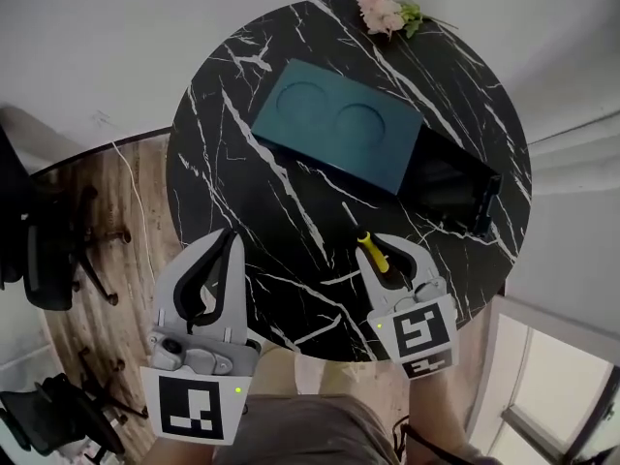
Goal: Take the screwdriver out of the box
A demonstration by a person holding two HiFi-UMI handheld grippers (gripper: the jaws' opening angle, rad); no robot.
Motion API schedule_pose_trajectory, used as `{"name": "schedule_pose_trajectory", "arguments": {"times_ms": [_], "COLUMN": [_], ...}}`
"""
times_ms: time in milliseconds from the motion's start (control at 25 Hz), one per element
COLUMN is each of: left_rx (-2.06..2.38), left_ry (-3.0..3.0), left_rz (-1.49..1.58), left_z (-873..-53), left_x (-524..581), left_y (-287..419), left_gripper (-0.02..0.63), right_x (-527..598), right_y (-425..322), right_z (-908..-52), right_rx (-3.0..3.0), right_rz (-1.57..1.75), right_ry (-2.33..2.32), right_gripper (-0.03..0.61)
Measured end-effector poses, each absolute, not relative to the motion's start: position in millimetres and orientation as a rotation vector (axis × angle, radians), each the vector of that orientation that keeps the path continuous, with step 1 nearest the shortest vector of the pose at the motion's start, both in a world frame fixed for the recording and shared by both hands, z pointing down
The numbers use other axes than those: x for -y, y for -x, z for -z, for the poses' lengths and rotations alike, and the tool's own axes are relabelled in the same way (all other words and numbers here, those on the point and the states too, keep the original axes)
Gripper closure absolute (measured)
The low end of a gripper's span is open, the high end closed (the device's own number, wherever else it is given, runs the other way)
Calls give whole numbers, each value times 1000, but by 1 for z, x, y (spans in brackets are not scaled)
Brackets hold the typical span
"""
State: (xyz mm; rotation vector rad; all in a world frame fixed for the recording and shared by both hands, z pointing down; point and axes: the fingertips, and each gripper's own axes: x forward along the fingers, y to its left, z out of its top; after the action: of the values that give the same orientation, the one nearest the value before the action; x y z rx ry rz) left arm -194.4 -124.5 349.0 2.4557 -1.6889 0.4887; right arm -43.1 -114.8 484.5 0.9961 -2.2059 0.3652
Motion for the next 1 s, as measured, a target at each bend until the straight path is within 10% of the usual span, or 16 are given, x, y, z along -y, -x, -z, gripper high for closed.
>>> {"name": "schedule_pose_trajectory", "arguments": {"times_ms": [1000], "left_rx": [1681], "left_ry": [-2504], "left_rz": [-443], "left_z": [-335], "left_x": [119], "left_y": [211], "left_gripper": [612], "right_x": [105], "right_y": [51], "right_z": [-502], "right_rx": [2131], "right_rz": [-457], "right_ry": [-1054], "right_gripper": [480]}}
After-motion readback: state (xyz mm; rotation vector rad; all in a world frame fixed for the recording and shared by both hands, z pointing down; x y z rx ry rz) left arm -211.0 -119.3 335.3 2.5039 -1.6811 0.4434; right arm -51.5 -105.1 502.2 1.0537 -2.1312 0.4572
